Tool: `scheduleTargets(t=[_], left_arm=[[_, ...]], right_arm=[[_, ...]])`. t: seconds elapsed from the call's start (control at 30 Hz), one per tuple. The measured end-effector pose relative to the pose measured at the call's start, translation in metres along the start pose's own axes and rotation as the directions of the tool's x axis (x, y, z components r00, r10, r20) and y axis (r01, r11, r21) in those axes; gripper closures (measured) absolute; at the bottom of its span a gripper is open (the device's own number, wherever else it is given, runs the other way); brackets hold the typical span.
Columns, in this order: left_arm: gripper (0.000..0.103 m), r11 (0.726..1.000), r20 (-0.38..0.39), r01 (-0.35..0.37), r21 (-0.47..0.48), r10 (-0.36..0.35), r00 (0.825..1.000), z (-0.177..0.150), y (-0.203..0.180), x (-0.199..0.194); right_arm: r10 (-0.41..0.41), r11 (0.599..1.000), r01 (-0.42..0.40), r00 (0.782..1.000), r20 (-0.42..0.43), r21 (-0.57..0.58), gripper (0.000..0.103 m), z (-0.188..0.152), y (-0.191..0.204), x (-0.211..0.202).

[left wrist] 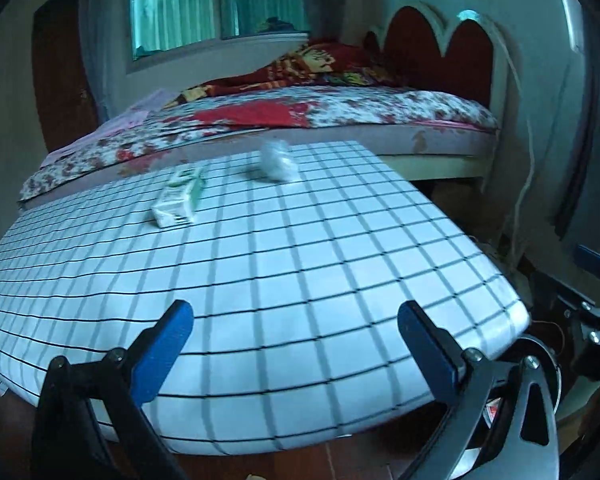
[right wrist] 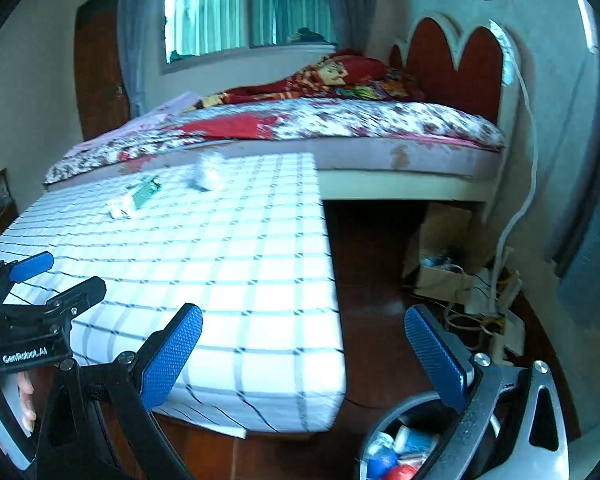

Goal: Collect trash
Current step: 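Move both tools back toward the table, then grasp the white-green milk carton with the left tool while the right tool grasps the clear plastic bag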

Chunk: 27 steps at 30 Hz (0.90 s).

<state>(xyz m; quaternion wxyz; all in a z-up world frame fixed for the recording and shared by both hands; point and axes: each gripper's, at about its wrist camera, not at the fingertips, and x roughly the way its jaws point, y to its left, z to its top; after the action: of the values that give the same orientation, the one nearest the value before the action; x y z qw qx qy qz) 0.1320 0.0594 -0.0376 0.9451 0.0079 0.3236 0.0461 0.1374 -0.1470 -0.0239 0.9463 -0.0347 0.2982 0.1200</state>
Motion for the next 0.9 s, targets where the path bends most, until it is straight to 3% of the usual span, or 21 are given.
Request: scheduleTargets(t=[0.27,0.5,0.6,0.73,0.9], left_arm=[[0.001,0.994,-0.033,-0.079,-0.079,0.076,0.997,0.019,0.070,0.015],[0.003,0.990,-0.059,-0.109,-0.088,0.104,0.993,0.034,0.097,0.048],[0.007,0.990,-0.078,-0.104,-0.096,0.096,0.992,0.045,0.109,0.069],[0.012,0.990,-0.108,-0.116,-0.085,0.107,0.988,0.060,0.118,0.109],[0.018,0.985,-0.151,-0.108,-0.134,0.088,0.985,0.080,0.137,0.160]], right_arm=[[0.088,0.996,-0.089,0.995,-0.049,-0.023,0.001,0.030,0.046,0.042],[0.135,0.985,-0.147,0.983,-0.128,-0.089,0.001,0.069,0.077,0.098],[0.123,0.985,-0.137,0.984,-0.130,-0.109,0.001,0.086,0.084,0.127],[0.168,0.973,-0.191,0.971,-0.171,-0.129,0.001,0.113,0.101,0.175],[0.171,0.966,-0.204,0.965,-0.197,-0.160,0.001,0.143,0.117,0.229]])
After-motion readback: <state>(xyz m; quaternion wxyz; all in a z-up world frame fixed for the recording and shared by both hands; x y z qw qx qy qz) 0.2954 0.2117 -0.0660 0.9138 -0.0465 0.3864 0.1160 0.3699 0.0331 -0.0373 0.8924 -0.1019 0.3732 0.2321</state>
